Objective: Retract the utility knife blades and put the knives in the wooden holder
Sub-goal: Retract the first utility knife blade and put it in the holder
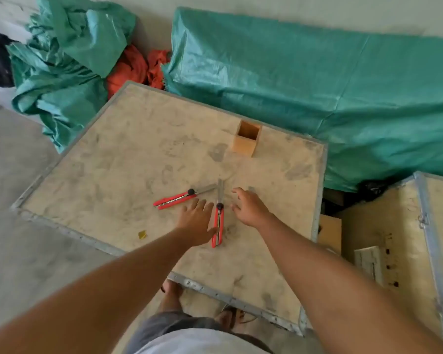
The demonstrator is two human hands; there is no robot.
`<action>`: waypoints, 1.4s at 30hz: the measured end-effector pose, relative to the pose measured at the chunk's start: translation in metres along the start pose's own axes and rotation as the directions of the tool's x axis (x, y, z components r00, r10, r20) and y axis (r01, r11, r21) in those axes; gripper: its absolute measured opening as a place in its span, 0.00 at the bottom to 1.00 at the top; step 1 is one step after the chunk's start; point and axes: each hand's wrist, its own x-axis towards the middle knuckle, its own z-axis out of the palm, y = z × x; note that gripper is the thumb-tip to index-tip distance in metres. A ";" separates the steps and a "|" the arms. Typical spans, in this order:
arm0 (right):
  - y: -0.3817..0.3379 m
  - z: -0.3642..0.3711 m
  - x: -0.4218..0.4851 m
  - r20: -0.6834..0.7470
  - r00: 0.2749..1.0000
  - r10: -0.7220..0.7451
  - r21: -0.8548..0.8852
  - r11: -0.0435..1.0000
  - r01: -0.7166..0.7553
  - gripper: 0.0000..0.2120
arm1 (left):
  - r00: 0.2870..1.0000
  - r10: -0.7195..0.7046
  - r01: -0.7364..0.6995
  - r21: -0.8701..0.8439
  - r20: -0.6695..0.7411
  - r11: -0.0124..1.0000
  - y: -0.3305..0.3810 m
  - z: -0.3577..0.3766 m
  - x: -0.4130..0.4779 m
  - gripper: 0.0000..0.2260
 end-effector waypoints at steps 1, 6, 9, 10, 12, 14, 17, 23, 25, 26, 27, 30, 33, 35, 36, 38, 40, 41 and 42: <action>0.001 0.008 0.000 0.021 1.000 -0.002 0.021 1.000 0.002 0.25 | 0.999 -0.021 0.021 -0.004 0.033 1.000 0.002 0.006 -0.004 0.34; -0.009 0.031 -0.001 0.024 0.998 0.053 0.017 0.998 -0.053 0.22 | 0.992 -0.111 0.118 -0.132 0.061 0.984 0.015 0.039 -0.011 0.33; -0.014 0.040 0.004 0.015 0.997 0.072 0.069 0.995 -0.073 0.20 | 0.991 -0.129 0.136 -0.204 0.046 0.970 0.018 0.046 -0.010 0.32; -0.016 0.042 0.005 0.007 0.996 0.088 0.092 0.992 -0.088 0.19 | 0.990 -0.135 0.139 -0.238 0.035 0.961 0.019 0.048 -0.011 0.31; -0.018 0.046 0.006 -0.031 0.992 0.125 0.150 0.981 -0.119 0.16 | 0.988 -0.151 0.153 -0.302 0.030 0.941 0.021 0.049 -0.015 0.30; -0.017 0.051 0.006 -0.062 0.984 0.167 0.203 0.967 -0.151 0.14 | 0.985 -0.160 0.171 -0.342 0.059 0.924 0.022 0.050 -0.018 0.31; -0.016 0.058 0.000 -0.097 0.974 0.206 0.272 0.947 -0.174 0.11 | 0.982 -0.148 0.180 -0.346 0.119 0.921 0.023 0.049 -0.022 0.31; -0.017 0.046 -0.021 -0.183 0.948 0.261 0.449 0.880 -0.155 0.10 | 0.984 -0.056 0.117 -0.378 0.169 0.919 0.019 0.040 -0.032 0.33; -0.016 0.032 -0.028 -0.205 0.946 0.252 0.495 0.860 -0.122 0.10 | 0.993 -0.017 0.073 -0.483 0.118 0.872 0.020 0.030 -0.038 0.31; -0.017 0.023 -0.030 -0.216 0.945 0.247 0.518 0.849 -0.104 0.11 | 0.997 -0.006 0.050 -0.542 0.082 0.839 0.021 0.024 -0.041 0.30; -0.017 0.013 -0.033 -0.231 0.941 0.246 0.545 0.834 -0.084 0.11 | 0.999 0.002 0.027 -0.594 0.048 0.804 0.021 0.018 -0.043 0.30; -0.019 -0.017 -0.041 -0.280 0.929 0.242 0.618 0.786 -0.019 0.11 | 0.999 0.043 -0.028 -0.685 0.005 0.728 0.024 -0.007 -0.051 0.31; -0.027 -0.047 -0.054 -0.247 0.949 0.197 0.725 0.687 0.047 0.13 | 0.998 0.048 -0.053 -0.782 -0.029 0.621 0.029 -0.032 -0.058 0.30; -0.032 -0.065 -0.064 -0.200 0.967 0.156 0.783 0.619 0.063 0.13 | 0.998 0.026 -0.061 -0.836 -0.056 0.545 0.033 -0.042 -0.063 0.29; -0.034 -0.071 -0.068 -0.174 0.976 0.135 0.795 0.603 0.058 0.13 | 0.998 0.013 -0.065 -0.858 -0.068 0.509 0.035 -0.045 -0.065 0.29; -0.036 -0.080 -0.078 -0.116 0.990 0.080 0.788 0.614 0.042 0.11 | 0.996 -0.026 -0.070 -0.897 -0.090 0.436 0.038 -0.048 -0.067 0.28; -0.037 -0.081 -0.086 -0.063 0.998 0.017 0.752 0.658 0.036 0.10 | 0.993 -0.070 -0.063 -0.927 -0.095 0.369 0.042 -0.051 -0.067 0.26; -0.037 -0.080 -0.091 -0.048 0.999 0.002 0.730 0.682 0.033 0.10 | 0.992 -0.084 -0.056 -0.939 -0.090 0.340 0.044 -0.052 -0.066 0.26; -0.037 -0.079 -0.094 -0.043 0.999 -0.004 0.706 0.707 0.034 0.09 | 0.992 -0.091 -0.051 -0.947 -0.084 0.318 0.046 -0.054 -0.065 0.25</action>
